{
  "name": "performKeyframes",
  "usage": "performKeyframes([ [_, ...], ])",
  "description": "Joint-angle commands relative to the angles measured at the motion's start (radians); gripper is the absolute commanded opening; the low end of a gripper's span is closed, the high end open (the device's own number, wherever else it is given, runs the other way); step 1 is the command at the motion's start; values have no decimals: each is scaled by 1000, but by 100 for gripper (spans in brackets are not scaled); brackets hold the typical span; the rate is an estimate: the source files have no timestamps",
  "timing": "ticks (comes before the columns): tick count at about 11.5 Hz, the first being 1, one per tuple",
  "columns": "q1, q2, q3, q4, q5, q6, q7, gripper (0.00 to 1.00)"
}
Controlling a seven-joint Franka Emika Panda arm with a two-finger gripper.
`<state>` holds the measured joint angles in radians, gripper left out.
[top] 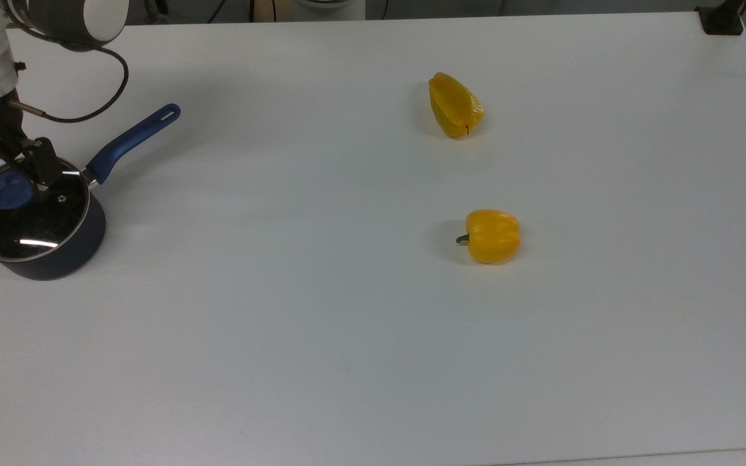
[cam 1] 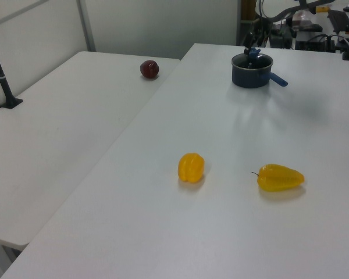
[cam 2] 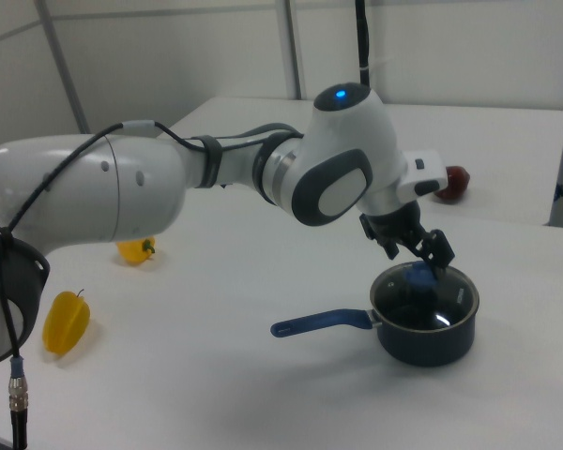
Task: Close lid
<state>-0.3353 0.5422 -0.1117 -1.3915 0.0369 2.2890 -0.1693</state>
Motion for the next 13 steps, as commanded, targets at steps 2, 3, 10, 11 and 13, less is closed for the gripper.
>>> performKeyframes([
  [2,96,-149,1,-24,-130,-207,-16,100],
  [3,138,-184,3,-24,-132,-256,-6,100],
  [10,485,-379,12,-101,-115,-588,196,100],
  [11,499,-430,12,-157,-115,-589,239,100],
  [13,504,-513,12,-256,-115,-595,258,100],
])
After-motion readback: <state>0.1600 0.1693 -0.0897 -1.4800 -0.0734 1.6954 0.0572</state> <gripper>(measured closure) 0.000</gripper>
